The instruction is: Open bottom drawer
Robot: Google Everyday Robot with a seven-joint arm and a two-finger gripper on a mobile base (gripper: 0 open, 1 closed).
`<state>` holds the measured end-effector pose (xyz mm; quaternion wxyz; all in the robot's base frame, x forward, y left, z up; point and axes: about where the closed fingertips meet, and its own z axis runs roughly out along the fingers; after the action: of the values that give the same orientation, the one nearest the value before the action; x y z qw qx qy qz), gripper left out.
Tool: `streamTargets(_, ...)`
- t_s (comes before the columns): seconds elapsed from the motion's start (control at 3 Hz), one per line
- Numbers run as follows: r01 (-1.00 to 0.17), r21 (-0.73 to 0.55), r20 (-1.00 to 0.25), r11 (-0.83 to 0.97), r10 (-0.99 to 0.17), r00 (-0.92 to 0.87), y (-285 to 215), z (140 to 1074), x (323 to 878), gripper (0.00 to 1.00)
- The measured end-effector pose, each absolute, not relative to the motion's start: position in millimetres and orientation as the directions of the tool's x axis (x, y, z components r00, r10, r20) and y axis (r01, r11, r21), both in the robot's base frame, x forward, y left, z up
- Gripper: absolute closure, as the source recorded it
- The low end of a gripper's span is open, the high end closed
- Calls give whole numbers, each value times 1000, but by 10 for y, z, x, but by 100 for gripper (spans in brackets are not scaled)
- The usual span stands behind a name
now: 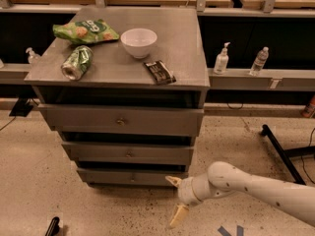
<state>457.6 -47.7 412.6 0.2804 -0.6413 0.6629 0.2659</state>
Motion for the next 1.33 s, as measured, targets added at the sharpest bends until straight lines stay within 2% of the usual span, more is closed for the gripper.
streamTargets(0.67, -999, 43, -741, -5, -671, -28, -115, 2684, 4704, 0)
streamTargets(1.0, -999, 43, -741, -5, -671, -28, -115, 2684, 4704, 0)
streamTargets(1.33, -1000, -19, -706, 12, -708, 4, -140, 2597, 4961, 0)
